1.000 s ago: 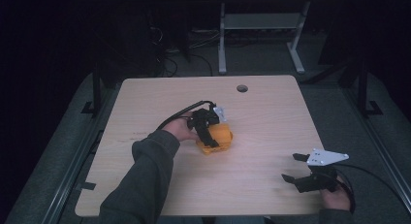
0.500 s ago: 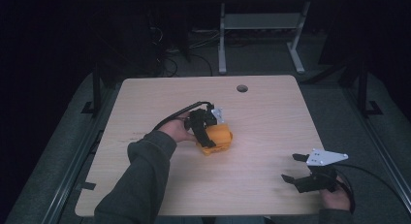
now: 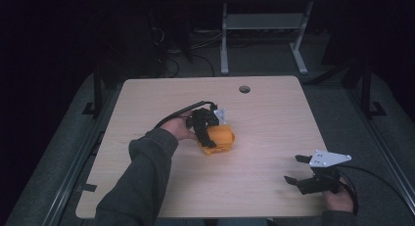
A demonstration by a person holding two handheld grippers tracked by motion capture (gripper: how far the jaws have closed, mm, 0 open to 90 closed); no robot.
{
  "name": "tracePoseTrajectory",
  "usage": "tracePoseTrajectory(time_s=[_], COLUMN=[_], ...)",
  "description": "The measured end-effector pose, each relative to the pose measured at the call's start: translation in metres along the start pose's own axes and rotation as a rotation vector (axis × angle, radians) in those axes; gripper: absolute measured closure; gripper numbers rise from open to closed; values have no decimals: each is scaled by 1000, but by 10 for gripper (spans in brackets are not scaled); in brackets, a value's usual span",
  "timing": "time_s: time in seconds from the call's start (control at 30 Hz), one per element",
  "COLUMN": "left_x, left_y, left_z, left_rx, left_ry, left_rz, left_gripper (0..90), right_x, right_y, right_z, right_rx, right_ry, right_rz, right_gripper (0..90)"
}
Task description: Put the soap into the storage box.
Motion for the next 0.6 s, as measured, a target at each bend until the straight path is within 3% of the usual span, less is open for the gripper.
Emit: tracePoseTrajectory(time_s=[0.17,0.6], left_x=[0,-1], left_y=[0,-1], left_z=[0,8], left_rx=[-23,-54], left_ry=[8,-14], left_rz=[36,38], left_gripper=[200,201], right_x=[0,0], right_y=[0,0], right_z=[0,-1], right_rx=[1,-2], right_ry=[-3,-4], right_rz=[0,7], right_gripper=[137,137])
Point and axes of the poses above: each handheld gripper's, and its own axes: z roughly backward along the jaws, y roughly out of its underside, x roughly to its left, the point moved 2 cm from there along -z, roughly forward along the jaws, and after that the axes turned 3 degrees about -z, right-handed, at the moved point
